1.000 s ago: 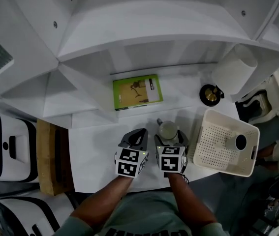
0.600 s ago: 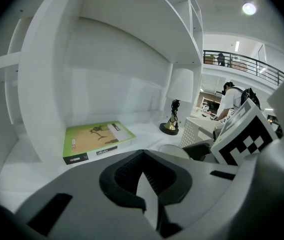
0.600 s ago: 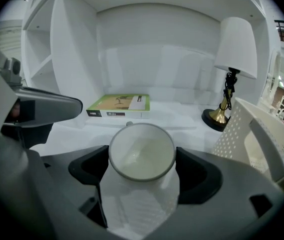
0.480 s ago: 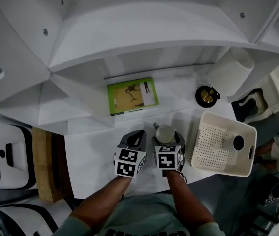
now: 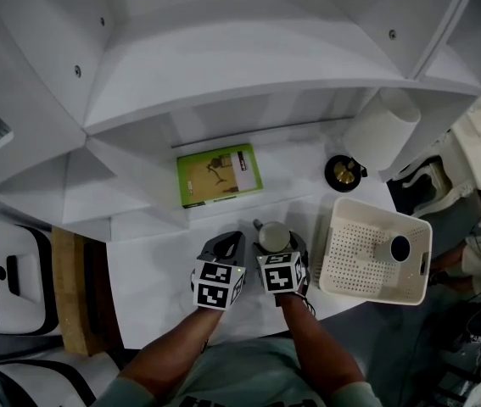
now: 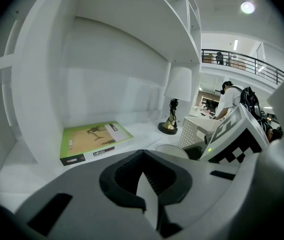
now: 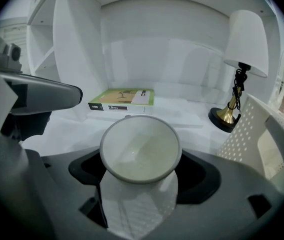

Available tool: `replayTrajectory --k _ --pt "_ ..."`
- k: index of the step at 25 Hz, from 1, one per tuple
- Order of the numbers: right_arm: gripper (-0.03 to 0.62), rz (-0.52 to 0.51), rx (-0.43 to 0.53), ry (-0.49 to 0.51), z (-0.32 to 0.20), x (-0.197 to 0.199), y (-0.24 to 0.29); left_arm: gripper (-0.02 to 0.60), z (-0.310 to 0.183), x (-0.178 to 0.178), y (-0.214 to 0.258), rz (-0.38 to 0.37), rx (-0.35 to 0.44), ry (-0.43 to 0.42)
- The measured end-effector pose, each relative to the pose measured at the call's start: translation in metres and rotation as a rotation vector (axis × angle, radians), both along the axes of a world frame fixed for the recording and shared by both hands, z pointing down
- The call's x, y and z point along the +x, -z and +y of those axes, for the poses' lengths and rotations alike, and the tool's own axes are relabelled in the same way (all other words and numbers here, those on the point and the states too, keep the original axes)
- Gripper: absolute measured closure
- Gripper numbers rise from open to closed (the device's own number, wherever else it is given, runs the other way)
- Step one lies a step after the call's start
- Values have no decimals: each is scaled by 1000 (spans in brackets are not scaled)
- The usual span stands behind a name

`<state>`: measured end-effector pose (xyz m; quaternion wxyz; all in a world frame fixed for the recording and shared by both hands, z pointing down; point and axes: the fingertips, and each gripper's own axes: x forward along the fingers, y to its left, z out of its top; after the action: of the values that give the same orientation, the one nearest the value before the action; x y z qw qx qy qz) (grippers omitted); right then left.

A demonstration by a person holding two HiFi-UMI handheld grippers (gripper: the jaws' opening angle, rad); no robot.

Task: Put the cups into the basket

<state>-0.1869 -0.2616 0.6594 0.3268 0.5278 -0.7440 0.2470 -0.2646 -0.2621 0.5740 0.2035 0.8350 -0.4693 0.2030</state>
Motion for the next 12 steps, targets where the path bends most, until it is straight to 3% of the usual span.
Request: replayTrajectory --k 12 --pt "203 -106 96 10 12 -9 63 574 20 -8 19 -11 24 51"
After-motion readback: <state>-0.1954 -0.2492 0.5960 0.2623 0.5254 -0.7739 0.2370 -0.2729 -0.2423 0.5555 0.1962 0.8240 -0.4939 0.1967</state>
